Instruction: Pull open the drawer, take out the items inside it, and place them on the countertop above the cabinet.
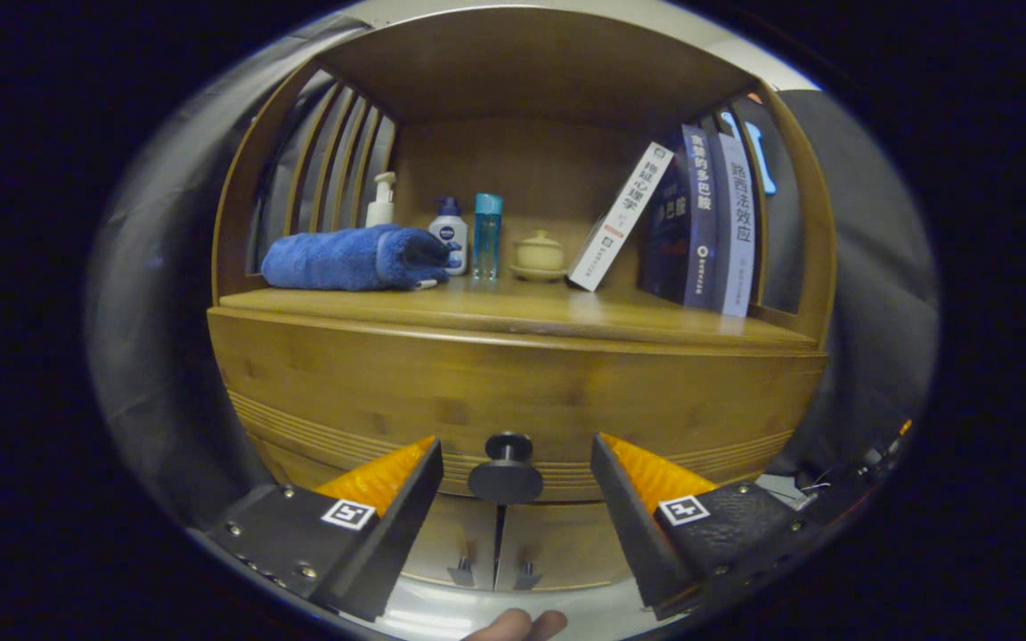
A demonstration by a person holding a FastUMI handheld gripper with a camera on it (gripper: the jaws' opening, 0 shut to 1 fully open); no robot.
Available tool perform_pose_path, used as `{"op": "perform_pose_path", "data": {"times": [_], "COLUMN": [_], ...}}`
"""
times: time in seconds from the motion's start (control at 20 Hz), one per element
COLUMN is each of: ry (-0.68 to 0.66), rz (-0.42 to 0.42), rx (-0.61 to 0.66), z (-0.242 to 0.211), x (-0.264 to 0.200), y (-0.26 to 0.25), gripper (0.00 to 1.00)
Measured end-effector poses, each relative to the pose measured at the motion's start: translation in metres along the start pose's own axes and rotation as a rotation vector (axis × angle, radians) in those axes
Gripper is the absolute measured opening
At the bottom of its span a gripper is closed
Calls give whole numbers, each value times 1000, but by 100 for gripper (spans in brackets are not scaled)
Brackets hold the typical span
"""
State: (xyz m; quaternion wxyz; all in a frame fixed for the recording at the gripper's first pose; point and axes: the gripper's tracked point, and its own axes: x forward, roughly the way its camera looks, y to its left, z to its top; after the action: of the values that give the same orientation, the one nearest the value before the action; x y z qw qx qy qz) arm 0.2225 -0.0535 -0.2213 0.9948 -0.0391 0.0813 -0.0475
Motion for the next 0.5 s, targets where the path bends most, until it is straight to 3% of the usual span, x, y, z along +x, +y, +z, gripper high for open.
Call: {"op": "perform_pose_path", "data": {"times": [0.35,0.5], "ry": [-51,-47], "rz": [-16,-4], "rx": [144,139], "z": [9,9], "x": [8,7], "y": [-9,-8], "gripper": [97,77]}}
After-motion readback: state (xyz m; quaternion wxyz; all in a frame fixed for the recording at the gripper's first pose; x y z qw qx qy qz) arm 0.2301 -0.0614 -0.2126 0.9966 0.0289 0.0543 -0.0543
